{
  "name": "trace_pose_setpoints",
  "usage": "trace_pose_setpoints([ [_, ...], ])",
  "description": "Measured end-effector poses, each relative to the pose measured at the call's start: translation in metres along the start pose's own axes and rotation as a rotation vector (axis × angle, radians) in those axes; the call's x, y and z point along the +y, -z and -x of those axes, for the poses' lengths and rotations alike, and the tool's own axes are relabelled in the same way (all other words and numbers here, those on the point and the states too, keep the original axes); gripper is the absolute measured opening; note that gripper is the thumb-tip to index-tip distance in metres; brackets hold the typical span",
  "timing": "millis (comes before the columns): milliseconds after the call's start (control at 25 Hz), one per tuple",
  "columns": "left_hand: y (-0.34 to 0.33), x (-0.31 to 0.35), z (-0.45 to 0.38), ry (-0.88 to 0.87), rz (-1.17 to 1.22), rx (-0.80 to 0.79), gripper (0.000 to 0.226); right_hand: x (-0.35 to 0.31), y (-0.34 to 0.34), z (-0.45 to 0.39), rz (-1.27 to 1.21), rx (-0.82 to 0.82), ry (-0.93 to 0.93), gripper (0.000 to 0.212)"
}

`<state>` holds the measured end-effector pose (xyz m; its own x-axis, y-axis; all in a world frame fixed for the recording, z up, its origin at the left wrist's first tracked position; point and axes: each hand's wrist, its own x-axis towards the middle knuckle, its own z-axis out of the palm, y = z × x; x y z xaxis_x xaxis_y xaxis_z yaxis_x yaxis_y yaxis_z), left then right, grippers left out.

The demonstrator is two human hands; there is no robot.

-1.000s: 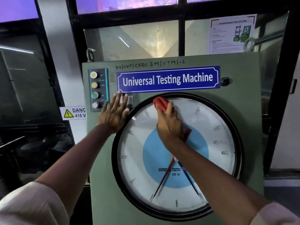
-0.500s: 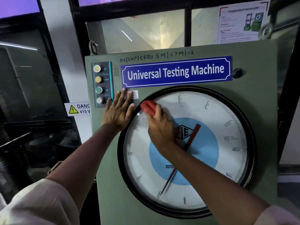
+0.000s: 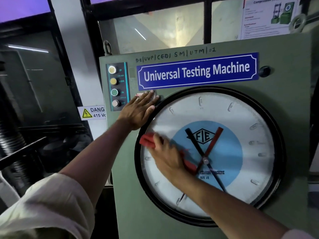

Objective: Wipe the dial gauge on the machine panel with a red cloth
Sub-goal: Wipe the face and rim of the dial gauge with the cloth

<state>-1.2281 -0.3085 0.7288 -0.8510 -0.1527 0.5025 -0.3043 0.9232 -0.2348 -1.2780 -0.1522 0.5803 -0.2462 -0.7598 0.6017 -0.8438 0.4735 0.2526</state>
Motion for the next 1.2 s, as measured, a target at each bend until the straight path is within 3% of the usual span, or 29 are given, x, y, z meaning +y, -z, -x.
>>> trace_pose_setpoints([
  [120, 0.002, 0.002, 0.002, 0.000, 0.005, -0.015, 0.066, -0.016, -0.008, 0.017, -0.042, -0.037, 0.099, 0.058],
  [320, -0.003, 0.002, 0.005, 0.035, 0.024, -0.028, 0.060, -0.030, -0.003, 0.005, -0.125, -0.064, -0.135, 0.066],
  [400, -0.008, 0.005, 0.009, 0.056, 0.036, -0.027, 0.059, -0.047, -0.018, 0.032, -0.146, -0.104, -0.051, 0.074],
  [520, -0.015, 0.010, 0.018, 0.091, 0.030, -0.015, 0.059, -0.055, -0.041, 0.085, -0.100, -0.158, 0.083, 0.060],
  [600, -0.017, 0.012, 0.022, 0.109, 0.037, -0.002, 0.059, -0.054, -0.047, 0.093, -0.102, -0.175, 0.084, 0.054],
  [880, -0.019, 0.012, 0.023, 0.112, 0.063, 0.018, 0.060, -0.059, -0.039, 0.057, -0.104, -0.140, -0.022, 0.066],
  [1080, -0.022, 0.021, 0.026, 0.168, 0.134, 0.026, 0.057, -0.049, -0.070, 0.122, -0.036, -0.232, 0.156, 0.035],
  [1200, -0.021, 0.019, 0.027, 0.177, 0.144, 0.032, 0.057, -0.050, -0.061, 0.105, -0.086, -0.161, 0.105, 0.050],
])
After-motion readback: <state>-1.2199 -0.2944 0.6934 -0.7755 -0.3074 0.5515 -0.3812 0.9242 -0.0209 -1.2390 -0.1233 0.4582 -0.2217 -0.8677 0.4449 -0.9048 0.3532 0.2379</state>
